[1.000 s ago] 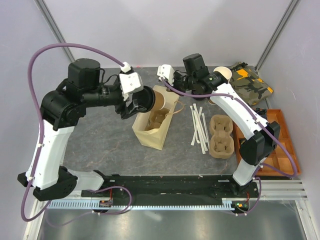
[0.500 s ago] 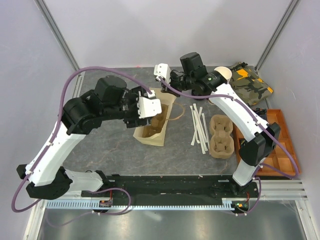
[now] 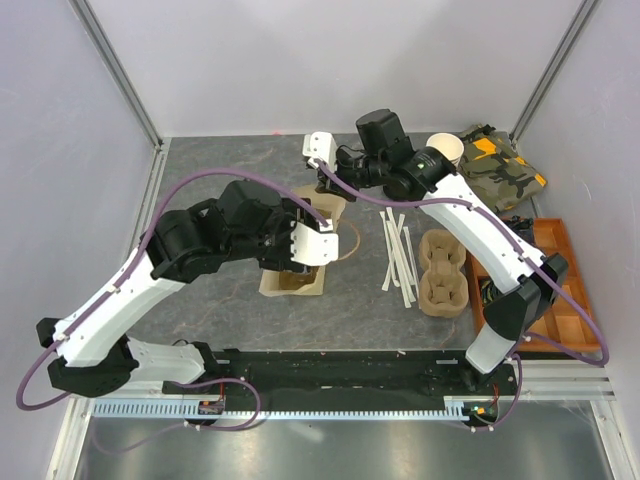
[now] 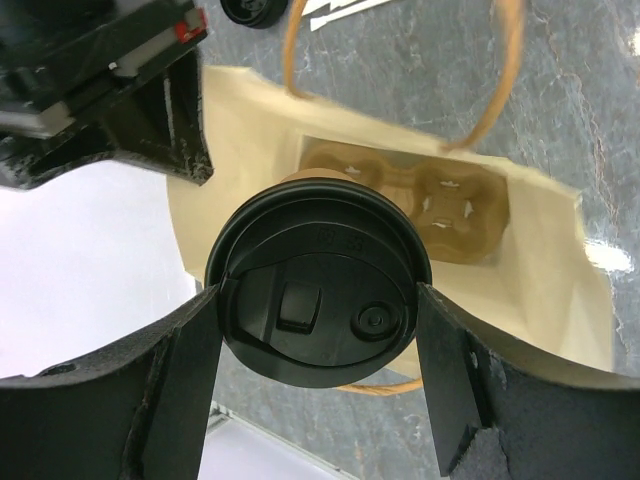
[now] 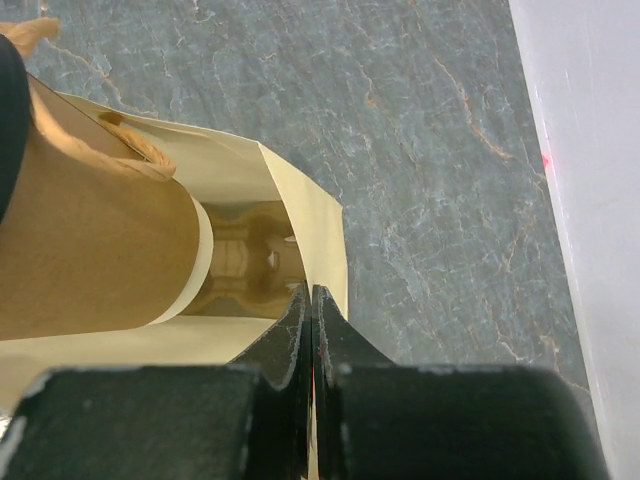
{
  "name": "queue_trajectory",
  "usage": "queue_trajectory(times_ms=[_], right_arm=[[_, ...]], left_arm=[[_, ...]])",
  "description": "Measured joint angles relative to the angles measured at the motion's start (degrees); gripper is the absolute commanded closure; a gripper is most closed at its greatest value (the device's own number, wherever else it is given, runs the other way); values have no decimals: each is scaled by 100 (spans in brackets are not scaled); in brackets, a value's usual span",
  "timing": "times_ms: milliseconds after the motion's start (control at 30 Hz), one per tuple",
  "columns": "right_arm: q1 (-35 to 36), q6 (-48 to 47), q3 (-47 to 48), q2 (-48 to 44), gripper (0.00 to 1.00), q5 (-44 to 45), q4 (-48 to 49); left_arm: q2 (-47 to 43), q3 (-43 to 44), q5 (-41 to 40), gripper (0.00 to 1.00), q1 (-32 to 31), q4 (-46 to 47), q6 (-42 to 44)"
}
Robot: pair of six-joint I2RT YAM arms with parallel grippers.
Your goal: Pack the takeout coffee
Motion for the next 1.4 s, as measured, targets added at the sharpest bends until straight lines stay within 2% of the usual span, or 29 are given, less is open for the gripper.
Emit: queue_trajectory(times_ms=[267, 567, 967, 1400], right_arm=[[0, 63, -122, -55, 100, 0, 0], [35, 118, -243, -175, 100, -76, -2], [238, 166, -435, -358, 100, -260, 0], [264, 201, -678, -542, 100, -391, 4]], left_arm=[[28, -61, -286, 71, -271, 4, 243], [144, -619, -632, 71, -273, 151, 258], [125, -1447, -601, 72, -273, 761, 313], [-520, -2406, -555, 73, -273, 1340, 409]])
